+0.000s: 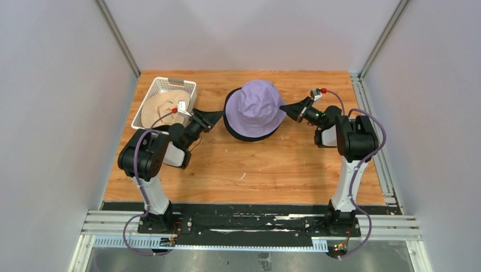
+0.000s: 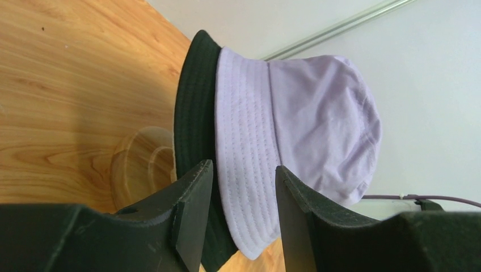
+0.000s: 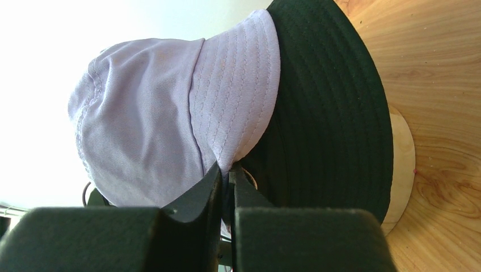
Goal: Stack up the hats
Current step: Stack the hat on the hat.
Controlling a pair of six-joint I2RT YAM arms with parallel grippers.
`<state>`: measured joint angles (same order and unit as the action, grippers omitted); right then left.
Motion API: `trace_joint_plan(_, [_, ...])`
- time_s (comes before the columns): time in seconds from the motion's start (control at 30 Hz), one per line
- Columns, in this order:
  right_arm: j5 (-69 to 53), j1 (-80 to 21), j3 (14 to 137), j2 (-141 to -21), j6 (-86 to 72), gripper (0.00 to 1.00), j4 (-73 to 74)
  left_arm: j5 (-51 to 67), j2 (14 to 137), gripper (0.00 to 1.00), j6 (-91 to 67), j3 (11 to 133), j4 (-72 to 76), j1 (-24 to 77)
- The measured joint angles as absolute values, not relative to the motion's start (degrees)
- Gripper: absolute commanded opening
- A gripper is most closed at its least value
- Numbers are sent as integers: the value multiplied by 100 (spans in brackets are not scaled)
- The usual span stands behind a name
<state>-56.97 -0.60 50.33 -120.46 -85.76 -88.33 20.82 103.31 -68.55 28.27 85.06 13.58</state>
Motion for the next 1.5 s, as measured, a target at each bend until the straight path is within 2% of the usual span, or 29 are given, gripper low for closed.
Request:
trace_joint_plan(0.57, [-5699,-60,5033,-12053,-8576,0,-8833,2440,10919,49,-6943,3385,8530,1376])
trace_joint_plan(0.73, [-5701,-60,5059,-12057,-8578,1,-8833,2556,11183,42,-7011,3640,8527,1457])
trace_joint_plan(0.83, [-5701,-60,5096,-12062,-8576,1,-8831,2606,11277,42,-7041,3719,8523,1496])
trace_joint_plan(0.87, [-5704,-60,5098,-12062,-8578,1,-8833,2615,11279,40,-7050,3728,8521,1500])
trace_joint_plan(0.9, [-5704,-60,5098,-12062,-8578,1,-8831,2626,11279,35,-7050,3736,8525,1503])
trace_joint_plan(1.0, [-5704,-60,5100,-12066,-8578,1,-8833,2644,11279,8,-7087,3763,8525,1511])
trace_joint_plan(1.03, [-5701,-60,5100,-12066,-8578,0,-8833,2648,11279,2,-7070,3765,8523,1511])
trace_joint_plan(1.5, [-5704,-58,5118,-12116,-8543,1,-8794,2615,11277,0,-7070,3820,8495,1514])
